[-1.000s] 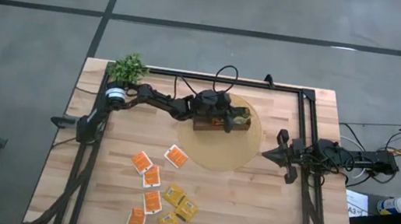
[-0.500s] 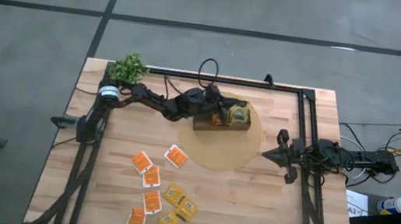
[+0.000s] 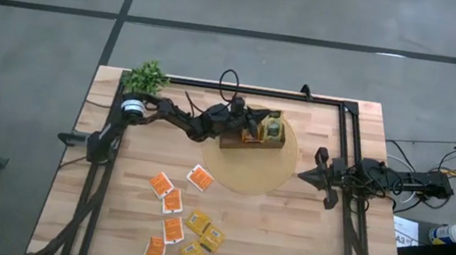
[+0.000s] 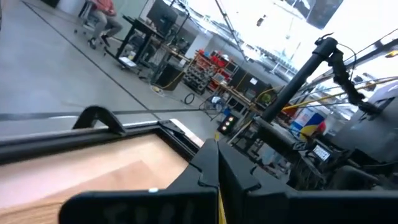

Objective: Pick & Place Tea
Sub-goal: Adjust the yellow tea bag in the right section of the wooden organizer to align the position

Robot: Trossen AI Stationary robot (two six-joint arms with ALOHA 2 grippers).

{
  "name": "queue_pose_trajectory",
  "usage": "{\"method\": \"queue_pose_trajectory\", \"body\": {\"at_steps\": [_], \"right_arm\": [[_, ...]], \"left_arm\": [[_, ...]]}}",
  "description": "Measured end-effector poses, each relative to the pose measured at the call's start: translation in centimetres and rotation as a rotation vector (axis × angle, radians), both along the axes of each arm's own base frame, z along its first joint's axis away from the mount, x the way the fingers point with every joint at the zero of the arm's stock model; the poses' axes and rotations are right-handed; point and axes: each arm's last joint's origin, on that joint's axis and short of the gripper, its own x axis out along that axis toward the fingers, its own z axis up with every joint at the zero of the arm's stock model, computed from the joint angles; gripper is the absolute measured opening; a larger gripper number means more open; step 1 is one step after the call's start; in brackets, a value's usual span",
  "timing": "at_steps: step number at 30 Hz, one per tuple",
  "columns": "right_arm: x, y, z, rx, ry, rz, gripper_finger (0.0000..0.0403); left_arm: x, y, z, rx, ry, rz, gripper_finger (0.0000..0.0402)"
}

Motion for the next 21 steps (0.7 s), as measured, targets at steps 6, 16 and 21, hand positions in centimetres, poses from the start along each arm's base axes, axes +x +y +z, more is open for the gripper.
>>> {"method": "queue_pose_trajectory", "body": {"at_steps": [6,16,21], "right_arm": [[0.0,0.0,0.0,0.0,0.0,0.0,0.0008],[0.0,0.0,0.0,0.0,0.0,0.001,0.0008],[0.0,0.0,0.0,0.0,0.0,0.001,0.0008]], "left_arm": [[0.3,-1.3,-0.4,0.014,-0.016,-0.009,0.0],[0.3,-1.7,-2.9,-0.024,0.011,0.042,0.0],[1.2,-1.7,-3.5,-0.032,-0.02,0.034,0.0]]}}
